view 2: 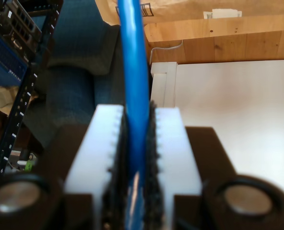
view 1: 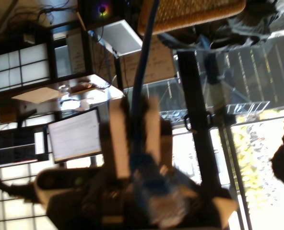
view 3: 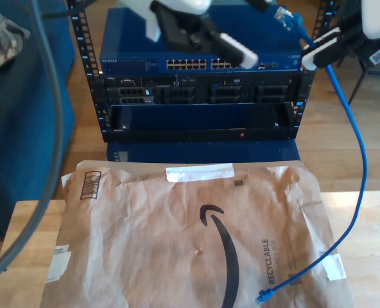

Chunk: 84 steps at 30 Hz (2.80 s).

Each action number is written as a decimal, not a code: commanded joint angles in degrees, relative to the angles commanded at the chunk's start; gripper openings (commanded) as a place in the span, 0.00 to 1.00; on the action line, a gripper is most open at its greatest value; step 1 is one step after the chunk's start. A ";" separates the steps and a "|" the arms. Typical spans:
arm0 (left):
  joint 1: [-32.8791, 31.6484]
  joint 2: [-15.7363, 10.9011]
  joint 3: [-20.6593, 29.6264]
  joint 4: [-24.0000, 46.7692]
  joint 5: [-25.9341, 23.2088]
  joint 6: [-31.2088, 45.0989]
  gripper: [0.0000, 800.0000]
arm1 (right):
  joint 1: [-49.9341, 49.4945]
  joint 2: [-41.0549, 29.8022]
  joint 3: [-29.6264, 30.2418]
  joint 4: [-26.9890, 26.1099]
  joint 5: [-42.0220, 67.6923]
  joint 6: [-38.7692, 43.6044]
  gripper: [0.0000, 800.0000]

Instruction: Grab the cable and plug it in

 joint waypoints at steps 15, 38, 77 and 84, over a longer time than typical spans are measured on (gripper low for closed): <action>0.18 0.00 0.00 -1.67 -0.09 0.09 0.99 | 0.35 0.44 -0.18 0.26 0.00 0.00 0.01; 0.62 0.00 0.53 -5.45 1.67 -0.35 0.70 | 0.35 1.14 -0.26 0.88 -0.09 0.00 0.01; 0.79 -0.09 1.58 -4.92 0.88 -0.62 0.03 | 0.35 1.14 -0.26 1.23 -0.09 -0.09 0.01; 0.79 -0.09 1.49 -4.84 1.05 -1.32 0.01 | 0.35 1.14 -0.26 1.23 -0.09 -0.09 0.09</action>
